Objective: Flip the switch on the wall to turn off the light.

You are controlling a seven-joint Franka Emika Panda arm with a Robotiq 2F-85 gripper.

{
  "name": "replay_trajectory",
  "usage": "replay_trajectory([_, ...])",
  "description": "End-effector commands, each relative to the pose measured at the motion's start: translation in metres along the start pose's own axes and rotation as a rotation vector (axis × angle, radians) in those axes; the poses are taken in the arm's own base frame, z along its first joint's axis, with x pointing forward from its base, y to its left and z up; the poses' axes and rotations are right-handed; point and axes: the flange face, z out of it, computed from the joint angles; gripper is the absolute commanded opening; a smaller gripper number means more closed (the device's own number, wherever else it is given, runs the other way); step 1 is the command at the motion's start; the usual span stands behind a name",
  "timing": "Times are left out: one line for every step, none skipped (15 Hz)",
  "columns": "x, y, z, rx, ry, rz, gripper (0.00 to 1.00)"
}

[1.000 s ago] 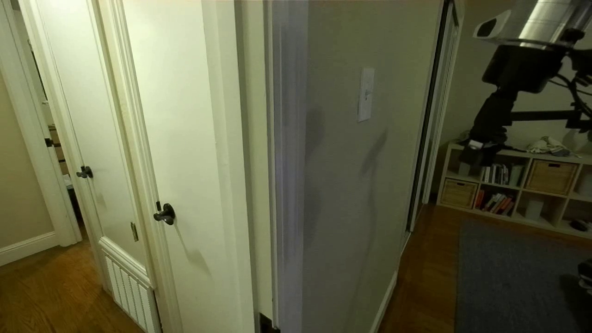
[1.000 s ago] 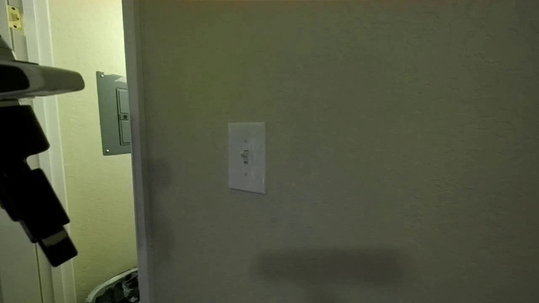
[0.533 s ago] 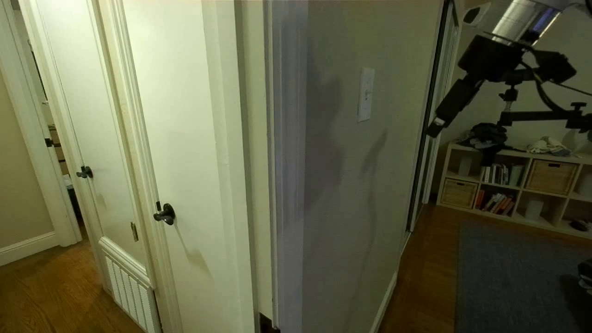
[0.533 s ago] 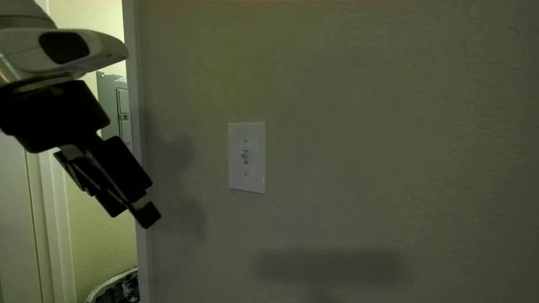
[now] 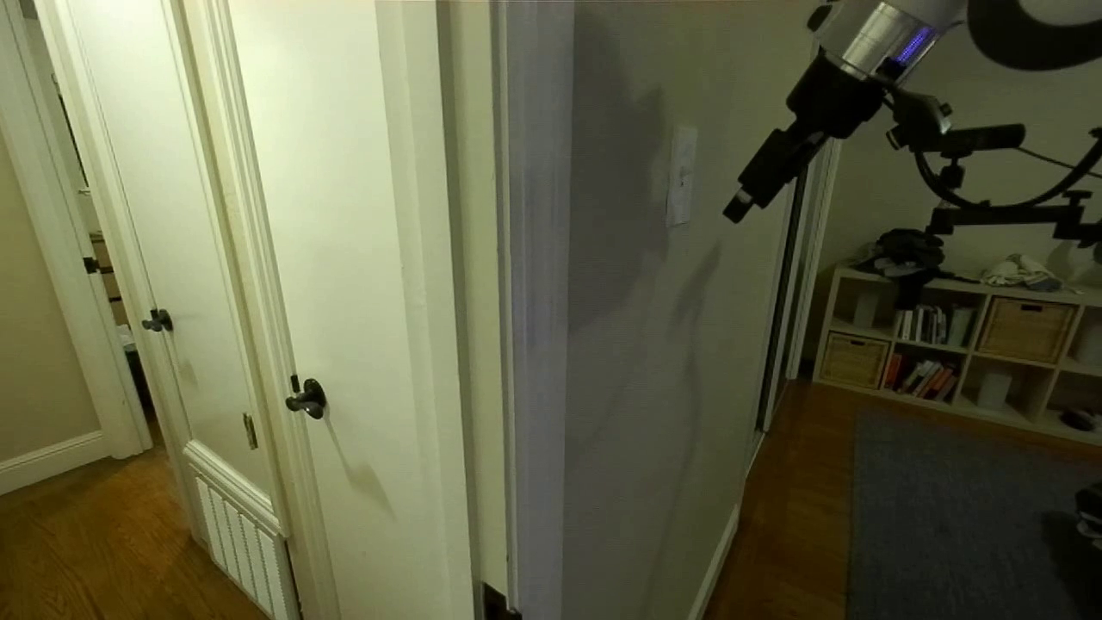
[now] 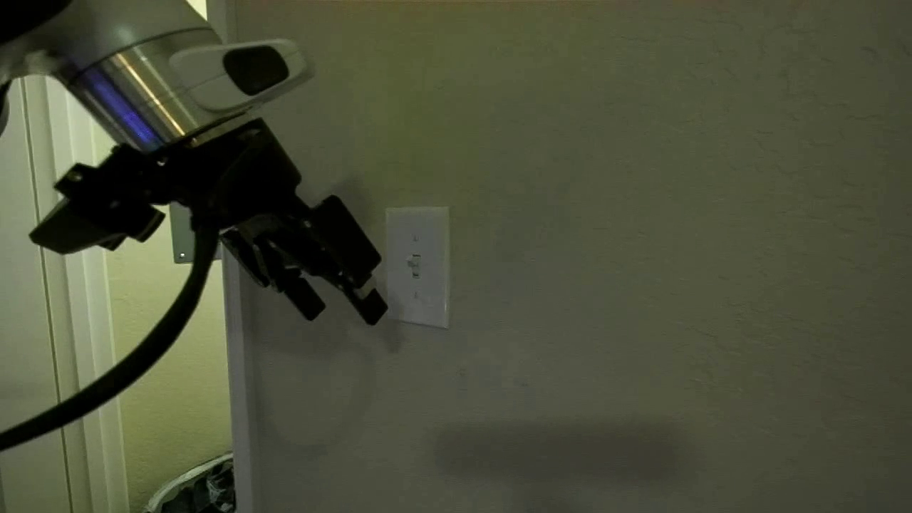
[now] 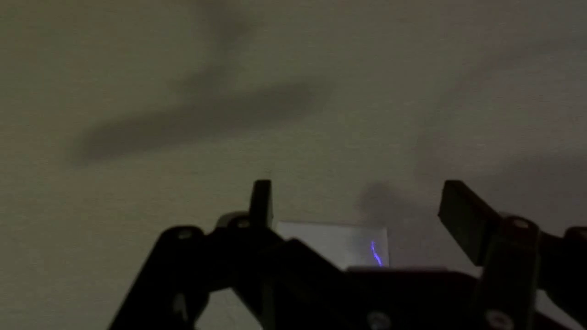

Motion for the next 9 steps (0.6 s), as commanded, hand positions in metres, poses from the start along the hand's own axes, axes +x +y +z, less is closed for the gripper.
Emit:
replay_trajectory([0.023, 0.012, -0.003, -0.038, 0.051, -0.015, 0.68])
replay_trajectory([0.028, 0.015, -0.006, -0.047, 0.064, -0.017, 0.63])
replay_trajectory([0.034, 0.016, -0.009, -0.051, 0.074, -0.014, 0.57])
replay_trajectory([0.038, 0.017, -0.012, -0.055, 0.082, -0.011, 0.49])
replay_trajectory([0.042, 0.018, -0.015, -0.059, 0.091, -0.008, 0.43])
replay_trajectory([0.046, 0.019, -0.019, -0.064, 0.099, -0.002, 0.35])
replay_trajectory([0.05, 0.019, -0.022, -0.067, 0.106, 0.002, 0.29])
replay_trajectory([0.053, 0.019, -0.024, -0.07, 0.114, 0.004, 0.22])
replay_trajectory([0.055, 0.018, -0.025, -0.069, 0.12, 0.005, 0.16])
